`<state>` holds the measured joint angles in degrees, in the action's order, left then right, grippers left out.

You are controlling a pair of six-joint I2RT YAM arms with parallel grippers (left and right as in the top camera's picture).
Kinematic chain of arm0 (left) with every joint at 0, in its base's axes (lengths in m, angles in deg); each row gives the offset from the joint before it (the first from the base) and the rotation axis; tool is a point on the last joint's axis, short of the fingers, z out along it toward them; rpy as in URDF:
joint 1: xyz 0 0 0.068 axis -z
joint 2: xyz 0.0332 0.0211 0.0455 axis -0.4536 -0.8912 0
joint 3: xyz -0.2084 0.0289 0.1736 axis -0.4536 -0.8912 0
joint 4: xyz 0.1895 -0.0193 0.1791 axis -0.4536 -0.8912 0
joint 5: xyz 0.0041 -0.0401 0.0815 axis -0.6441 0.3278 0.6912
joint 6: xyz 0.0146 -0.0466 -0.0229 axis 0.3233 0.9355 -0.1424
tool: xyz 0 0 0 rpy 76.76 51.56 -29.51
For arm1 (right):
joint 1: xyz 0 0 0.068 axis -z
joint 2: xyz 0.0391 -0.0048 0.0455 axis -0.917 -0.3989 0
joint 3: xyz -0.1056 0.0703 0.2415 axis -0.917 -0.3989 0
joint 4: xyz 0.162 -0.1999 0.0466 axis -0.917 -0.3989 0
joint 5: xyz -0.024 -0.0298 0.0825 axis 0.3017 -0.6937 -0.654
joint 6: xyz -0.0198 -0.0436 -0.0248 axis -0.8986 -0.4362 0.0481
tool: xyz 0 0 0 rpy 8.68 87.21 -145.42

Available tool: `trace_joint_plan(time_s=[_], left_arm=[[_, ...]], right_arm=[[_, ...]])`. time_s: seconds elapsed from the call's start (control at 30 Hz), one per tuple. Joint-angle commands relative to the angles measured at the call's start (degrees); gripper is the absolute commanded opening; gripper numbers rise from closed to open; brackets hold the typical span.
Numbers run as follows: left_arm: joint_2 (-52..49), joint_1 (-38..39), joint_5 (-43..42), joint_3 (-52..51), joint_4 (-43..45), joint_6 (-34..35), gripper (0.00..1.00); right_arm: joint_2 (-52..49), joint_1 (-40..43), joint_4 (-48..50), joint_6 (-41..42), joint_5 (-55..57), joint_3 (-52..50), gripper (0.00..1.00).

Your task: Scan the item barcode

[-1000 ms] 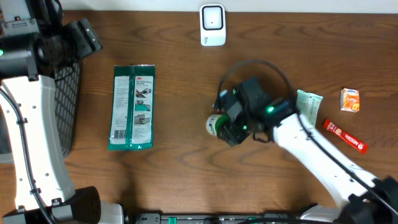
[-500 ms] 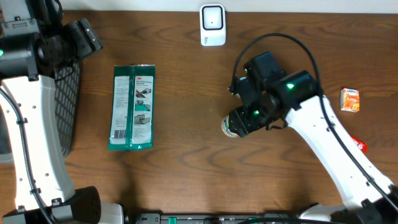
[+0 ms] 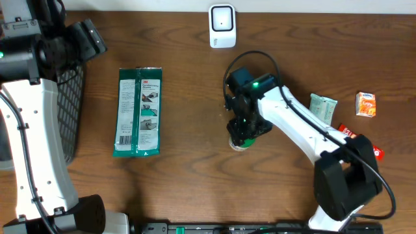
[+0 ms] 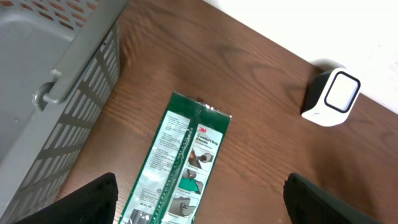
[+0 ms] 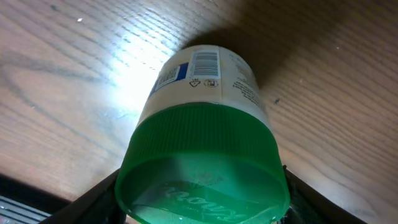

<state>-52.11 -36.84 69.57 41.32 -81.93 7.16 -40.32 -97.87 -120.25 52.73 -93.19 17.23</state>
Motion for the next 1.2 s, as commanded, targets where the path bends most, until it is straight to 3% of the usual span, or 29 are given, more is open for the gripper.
trace_joint_plan(time_s=[0.0, 0.03, 0.33, 0.7, 0.87, 0.93, 1.0, 1.07, 1.17], left_arm=[[-0.15, -0.2, -0.35, 0.31, -0.15, -0.5, 0.85], [-0.15, -0.2, -0.35, 0.31, -0.17, -0.5, 0.85], [-0.15, -0.2, -0.35, 0.31, -0.15, -0.5, 0.85], [-0.15, -0.2, -0.35, 0.31, -0.15, -0.5, 0.85], [-0.15, -0.2, -0.35, 0.31, -0.17, -0.5, 0.85], [-0.15, -0.2, -0.35, 0.31, -0.15, -0.5, 0.85], [-0.15, -0.2, -0.35, 0.31, -0.15, -0.5, 0.85], [-0.15, -0.2, -0.35, 0.31, -0.15, -0.5, 0.85], [-0.15, -0.2, -0.35, 0.31, -0.15, -0.5, 0.85]], right_arm=[[0.11, -0.22, -0.17, -0.61, 0.57, 0.13, 0.82], [0.11, -0.22, -0.2, -1.42, 0.57, 0.13, 0.99], [0.24, 0.76, -0.52, -3.19, 0.39, 2.73, 0.99], [0.24, 2.14, -10.64, 3.56, 0.33, 23.58, 0.99], [0.2, 1.9, -12.28, 7.26, -4.7, 25.83, 0.99], [0.04, 1.88, -12.26, 7.28, -4.55, 25.83, 0.71], [0.04, 1.88, -12.37, 7.96, -4.59, 25.83, 0.28], [0.04, 1.9, -12.35, 10.6, -4.55, 25.83, 0.04], [0.04, 1.92, -12.44, 15.47, -2.36, 25.81, 0.01]])
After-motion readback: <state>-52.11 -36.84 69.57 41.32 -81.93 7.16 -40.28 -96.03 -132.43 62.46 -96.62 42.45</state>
